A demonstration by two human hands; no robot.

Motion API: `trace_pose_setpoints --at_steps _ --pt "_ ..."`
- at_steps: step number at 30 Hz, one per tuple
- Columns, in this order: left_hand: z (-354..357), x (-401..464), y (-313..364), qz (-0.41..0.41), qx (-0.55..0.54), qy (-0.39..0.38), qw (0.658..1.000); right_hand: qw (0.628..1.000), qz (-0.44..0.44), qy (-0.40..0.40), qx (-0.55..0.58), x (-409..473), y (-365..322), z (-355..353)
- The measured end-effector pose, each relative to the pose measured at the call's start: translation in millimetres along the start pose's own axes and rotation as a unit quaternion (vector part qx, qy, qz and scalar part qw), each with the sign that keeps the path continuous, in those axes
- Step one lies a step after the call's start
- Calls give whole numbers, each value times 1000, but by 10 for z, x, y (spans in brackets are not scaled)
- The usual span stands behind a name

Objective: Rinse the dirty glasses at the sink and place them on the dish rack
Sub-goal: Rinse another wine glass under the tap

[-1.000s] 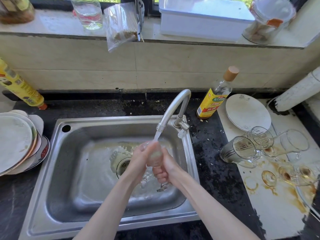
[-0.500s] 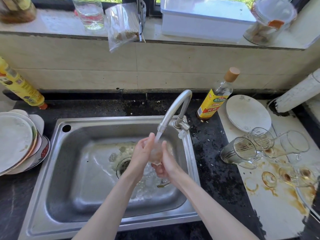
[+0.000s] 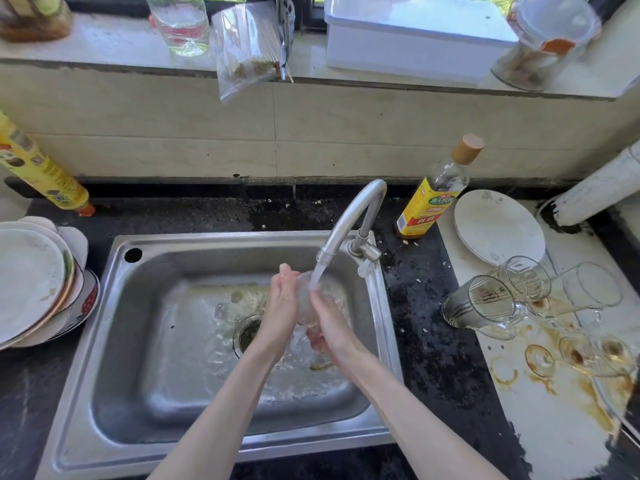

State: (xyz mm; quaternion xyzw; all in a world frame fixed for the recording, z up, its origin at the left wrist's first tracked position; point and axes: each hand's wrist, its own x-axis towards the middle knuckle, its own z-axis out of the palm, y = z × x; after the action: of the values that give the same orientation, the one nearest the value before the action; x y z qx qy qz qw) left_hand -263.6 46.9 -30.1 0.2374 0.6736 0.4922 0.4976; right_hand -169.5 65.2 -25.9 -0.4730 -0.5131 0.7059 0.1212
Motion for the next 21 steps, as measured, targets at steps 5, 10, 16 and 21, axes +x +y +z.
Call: trace_pose_setpoints --at_steps 5,10,16,21 --pt "-93 -67 8 66 58 -69 994 998 33 33 46 52 19 -150" --pt "-268 -27 -16 183 169 -79 965 998 43 51 -16 157 4 -307" --pt "-267 -43 -66 332 267 -13 905 994 -21 93 -46 253 47 -288" --pt "-323 -26 -112 378 335 -75 860 994 -17 96 -54 280 -47 -354"
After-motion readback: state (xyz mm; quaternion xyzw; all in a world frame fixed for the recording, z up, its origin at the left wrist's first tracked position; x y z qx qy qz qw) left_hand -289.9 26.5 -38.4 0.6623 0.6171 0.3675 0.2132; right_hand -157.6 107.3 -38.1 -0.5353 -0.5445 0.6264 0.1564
